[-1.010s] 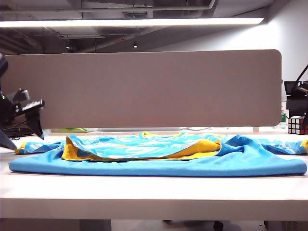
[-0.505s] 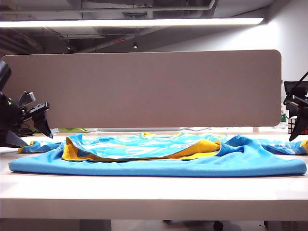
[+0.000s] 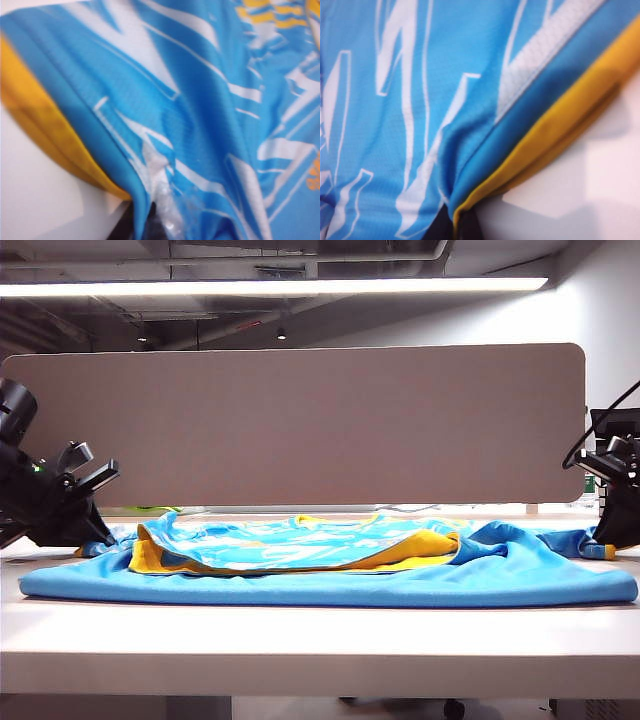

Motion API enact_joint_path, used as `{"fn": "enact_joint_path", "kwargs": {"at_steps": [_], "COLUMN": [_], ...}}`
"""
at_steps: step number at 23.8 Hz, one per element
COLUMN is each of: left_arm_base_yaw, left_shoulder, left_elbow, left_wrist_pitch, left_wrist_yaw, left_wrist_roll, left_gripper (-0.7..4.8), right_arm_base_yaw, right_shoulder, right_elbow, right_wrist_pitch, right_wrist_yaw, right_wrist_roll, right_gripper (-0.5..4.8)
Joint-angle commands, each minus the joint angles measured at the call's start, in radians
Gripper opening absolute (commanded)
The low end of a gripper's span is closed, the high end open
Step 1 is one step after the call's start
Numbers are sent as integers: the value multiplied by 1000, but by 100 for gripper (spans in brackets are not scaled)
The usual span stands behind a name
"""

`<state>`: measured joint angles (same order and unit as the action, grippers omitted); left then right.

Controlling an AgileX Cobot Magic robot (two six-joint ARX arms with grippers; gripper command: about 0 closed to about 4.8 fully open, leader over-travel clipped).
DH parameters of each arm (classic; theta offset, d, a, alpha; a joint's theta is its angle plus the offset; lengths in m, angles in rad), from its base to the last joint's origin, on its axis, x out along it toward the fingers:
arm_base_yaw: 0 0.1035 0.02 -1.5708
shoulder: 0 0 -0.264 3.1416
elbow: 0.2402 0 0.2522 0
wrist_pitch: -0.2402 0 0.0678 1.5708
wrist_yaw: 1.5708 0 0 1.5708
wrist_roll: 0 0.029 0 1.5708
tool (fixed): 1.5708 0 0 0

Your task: Fold the bottom side of the soccer jersey horizontally towards the center, about one-third of the way, then fold the sleeve back towards the center, creating a straight line along the edge of the the soccer jersey, and finally fold the bottom of the soccer jersey up towards the top, creating a neat rectangle.

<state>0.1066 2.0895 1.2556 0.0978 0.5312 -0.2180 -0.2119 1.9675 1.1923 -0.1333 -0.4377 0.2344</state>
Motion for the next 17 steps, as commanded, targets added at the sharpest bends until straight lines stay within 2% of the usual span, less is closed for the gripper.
{"fn": "enact_joint_path", "kwargs": {"at_steps": [1,7,12,15,17], "left_arm_base_yaw": [-7,-20,-56,-108,-156], "left_shoulder": [11,-10,-69,-137,-183], "left_elbow": [-10,-10,-10,-10,-10], "left_wrist_pitch": [32,102,141,163,126], "left_wrist_yaw": [45,61,62,79,84], "left_wrist_roll": [-3,-2,5,37,86], "left_gripper": [-5,-5,-5,-5,-5], "right_arm_base_yaw": [8,31,87,161,209], "right_shoulder": [11,-36,-118,-164,-175], "right_elbow": [-8,8,10,16,16], "right_wrist_pitch": [-28,-18,5,4,2], "right_wrist_yaw": [16,0,-10,-10,-10], "right_wrist_roll": [6,9,8,8,8], "right_gripper": [-2,-2,-2,-2,-2]}}
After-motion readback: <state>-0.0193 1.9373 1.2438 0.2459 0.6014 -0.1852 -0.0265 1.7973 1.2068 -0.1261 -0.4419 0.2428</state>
